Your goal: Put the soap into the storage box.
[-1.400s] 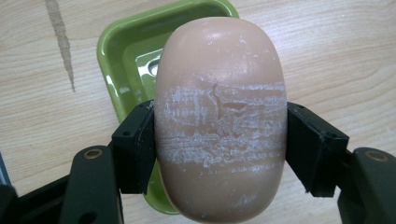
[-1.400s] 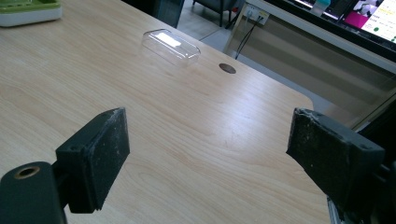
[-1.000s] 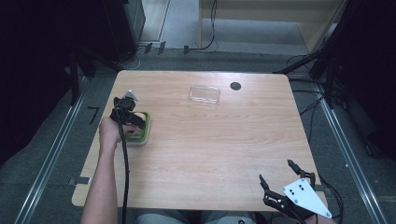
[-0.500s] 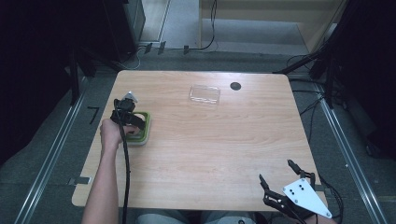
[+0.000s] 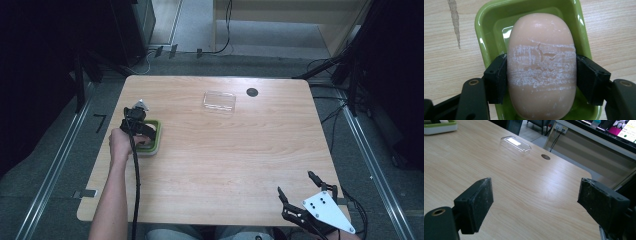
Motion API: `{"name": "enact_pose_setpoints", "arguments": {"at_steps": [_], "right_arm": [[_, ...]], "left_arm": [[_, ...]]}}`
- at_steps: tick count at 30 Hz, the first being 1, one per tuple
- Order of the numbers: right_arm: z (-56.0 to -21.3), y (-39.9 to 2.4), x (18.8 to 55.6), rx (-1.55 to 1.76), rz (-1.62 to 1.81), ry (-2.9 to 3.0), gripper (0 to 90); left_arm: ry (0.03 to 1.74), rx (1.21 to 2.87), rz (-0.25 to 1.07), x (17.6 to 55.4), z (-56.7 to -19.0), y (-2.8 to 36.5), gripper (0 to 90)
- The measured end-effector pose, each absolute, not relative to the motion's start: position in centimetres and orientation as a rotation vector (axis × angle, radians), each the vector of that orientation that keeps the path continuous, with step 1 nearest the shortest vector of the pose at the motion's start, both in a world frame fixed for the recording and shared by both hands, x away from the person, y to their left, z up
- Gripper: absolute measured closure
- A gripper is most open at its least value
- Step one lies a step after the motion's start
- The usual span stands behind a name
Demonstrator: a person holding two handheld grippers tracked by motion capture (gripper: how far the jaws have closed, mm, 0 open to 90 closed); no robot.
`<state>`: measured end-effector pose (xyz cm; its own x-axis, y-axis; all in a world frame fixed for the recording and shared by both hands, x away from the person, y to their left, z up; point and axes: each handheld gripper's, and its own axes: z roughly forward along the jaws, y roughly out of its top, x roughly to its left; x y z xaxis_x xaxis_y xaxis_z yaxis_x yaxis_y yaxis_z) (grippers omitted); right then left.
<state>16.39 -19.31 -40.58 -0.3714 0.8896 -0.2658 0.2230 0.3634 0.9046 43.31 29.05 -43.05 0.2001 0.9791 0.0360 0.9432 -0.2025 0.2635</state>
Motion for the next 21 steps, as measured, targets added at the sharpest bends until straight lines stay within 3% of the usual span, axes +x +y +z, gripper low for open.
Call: {"name": "enact_pose_setpoints", "arguments": {"at_steps": [21], "right_arm": [[-40.56, -19.14, 16.42, 0.964, 1.035, 1.812, 13.3]], "left_arm": [[1.848, 2.273, 0.290, 43.06, -42.85, 29.31, 31.0]]}}
